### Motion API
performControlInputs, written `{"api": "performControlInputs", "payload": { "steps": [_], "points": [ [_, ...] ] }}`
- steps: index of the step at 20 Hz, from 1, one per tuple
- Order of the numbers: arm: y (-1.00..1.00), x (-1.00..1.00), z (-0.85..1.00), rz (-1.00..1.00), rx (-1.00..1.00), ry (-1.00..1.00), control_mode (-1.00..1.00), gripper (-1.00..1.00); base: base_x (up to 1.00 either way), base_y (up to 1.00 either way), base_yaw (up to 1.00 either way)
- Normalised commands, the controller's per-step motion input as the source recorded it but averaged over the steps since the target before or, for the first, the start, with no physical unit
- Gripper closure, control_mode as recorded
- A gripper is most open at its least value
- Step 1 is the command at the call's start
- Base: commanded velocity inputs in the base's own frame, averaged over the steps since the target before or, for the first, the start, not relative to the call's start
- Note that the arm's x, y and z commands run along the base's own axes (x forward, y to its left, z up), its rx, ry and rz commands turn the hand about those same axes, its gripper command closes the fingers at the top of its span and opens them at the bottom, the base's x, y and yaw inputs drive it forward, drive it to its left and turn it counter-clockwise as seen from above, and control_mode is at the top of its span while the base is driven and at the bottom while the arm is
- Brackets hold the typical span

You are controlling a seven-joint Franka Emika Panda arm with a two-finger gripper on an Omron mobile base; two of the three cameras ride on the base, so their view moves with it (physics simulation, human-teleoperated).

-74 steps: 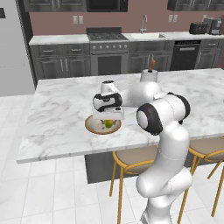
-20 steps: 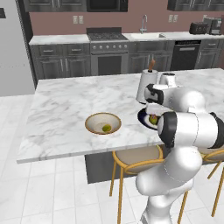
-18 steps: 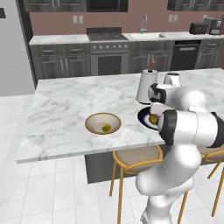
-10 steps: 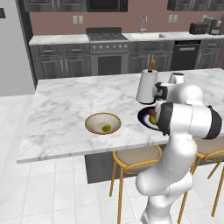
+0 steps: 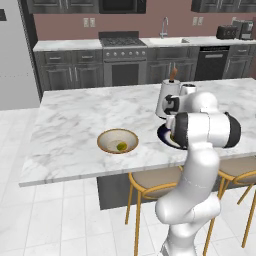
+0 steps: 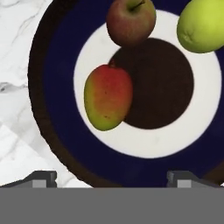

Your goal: Take the fruits from the plate on the dining counter and place two fruits in each bowl.

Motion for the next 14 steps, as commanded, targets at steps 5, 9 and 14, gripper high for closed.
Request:
{"api": "performControlInputs", "payload": {
  "steps": [5, 9, 14],
  "points": [
    [-0.06, 0.33, -0.2, 0.02, 0.0, 0.0, -1.0, -1.0, 0.0, 0.0, 0.0],
    [0.0, 0.48, -0.27, 0.02, 0.0, 0.0, -1.0, -1.0, 0.0, 0.0, 0.0],
    [0.0, 0.37, -0.25, 0.0, 0.0, 0.0, -1.0, -1.0, 0.0, 0.0, 0.0]
  ]
}}
